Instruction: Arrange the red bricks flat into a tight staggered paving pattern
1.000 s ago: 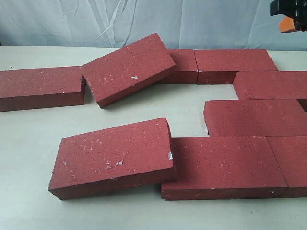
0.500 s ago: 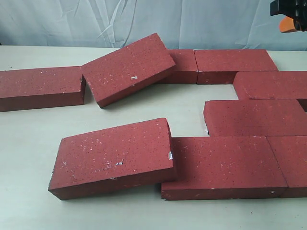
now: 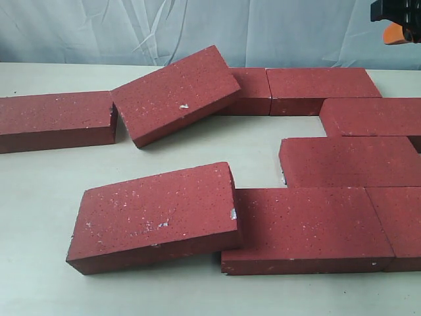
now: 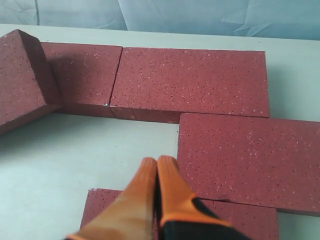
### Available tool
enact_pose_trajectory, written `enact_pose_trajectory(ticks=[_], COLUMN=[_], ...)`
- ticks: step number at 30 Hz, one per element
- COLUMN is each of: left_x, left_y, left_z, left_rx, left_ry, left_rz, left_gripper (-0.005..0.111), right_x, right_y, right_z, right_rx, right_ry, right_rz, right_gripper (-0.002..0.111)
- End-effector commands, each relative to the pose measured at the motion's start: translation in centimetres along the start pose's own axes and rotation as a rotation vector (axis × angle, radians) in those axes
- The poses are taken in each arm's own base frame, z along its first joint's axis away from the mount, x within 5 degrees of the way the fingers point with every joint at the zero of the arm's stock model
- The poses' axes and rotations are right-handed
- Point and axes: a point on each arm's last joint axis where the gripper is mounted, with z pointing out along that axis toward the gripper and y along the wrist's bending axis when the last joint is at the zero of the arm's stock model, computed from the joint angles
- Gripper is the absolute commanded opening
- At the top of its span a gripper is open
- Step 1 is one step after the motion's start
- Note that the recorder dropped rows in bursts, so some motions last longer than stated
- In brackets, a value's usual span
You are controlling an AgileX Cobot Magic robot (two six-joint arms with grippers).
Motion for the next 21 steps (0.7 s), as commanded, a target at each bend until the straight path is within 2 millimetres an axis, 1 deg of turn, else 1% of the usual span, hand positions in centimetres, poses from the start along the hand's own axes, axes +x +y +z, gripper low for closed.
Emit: enact_pose_trajectory(ticks=[1, 7, 13, 17, 21], left_x=[-1.5, -2.6, -3.0, -2.7, -2.3], left_y=[0.0, 0.0, 0.1, 0.1, 0.1], left_z=[0.2, 1.1, 3.3, 4.6, 5.0], left_rx=[-0.004, -0.004, -0.004, -0.003, -0.003], left_ry=[-0.056, -0.048, 0.022, 0.078, 0.11], left_rz=[-0.009, -0.009, -0.01, -0.008, -0.006], left_gripper=[0.0, 0.0, 0.0, 0.0, 0.0], right_x=[-0.2, -0.2, -0.2, -0.2, -0.3], right_y=[-0.1, -0.1, -0.1, -0.1, -0.1], right_z=[-0.1, -0.1, -0.1, -0.1, -0.1], right_rx=[0.004, 0.006, 0.006, 0.006, 0.009], right_ry=[-0.017, -0.016, -0.016, -0.016, -0.023], right_rz=[-0.002, -0.005, -0.005, -0.005, -0.005], right_gripper=[-0.001, -0.001, -0.001, -0.001, -0.001])
